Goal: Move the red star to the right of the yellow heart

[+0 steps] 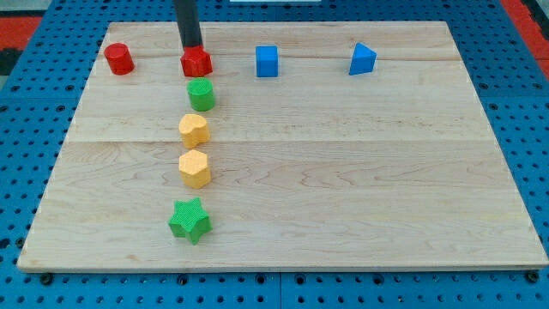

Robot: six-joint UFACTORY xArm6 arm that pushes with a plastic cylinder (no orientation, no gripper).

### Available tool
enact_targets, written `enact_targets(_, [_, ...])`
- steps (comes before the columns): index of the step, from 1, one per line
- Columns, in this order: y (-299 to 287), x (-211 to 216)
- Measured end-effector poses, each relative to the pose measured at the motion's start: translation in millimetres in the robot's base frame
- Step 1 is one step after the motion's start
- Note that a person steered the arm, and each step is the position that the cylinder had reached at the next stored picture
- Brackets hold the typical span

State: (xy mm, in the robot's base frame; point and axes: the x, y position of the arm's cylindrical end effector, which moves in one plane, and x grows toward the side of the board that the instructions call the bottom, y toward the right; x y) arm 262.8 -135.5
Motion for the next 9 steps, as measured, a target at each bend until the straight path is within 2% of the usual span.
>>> enact_targets(2, [2.0,40.8])
enact_targets(4, [104.4,108.1])
enact_targets(5, [112.5,137.8])
enact_targets(7, [120.2,153.9])
enact_targets(8, [119.7,132.4])
enact_targets(9, [100.2,140.3])
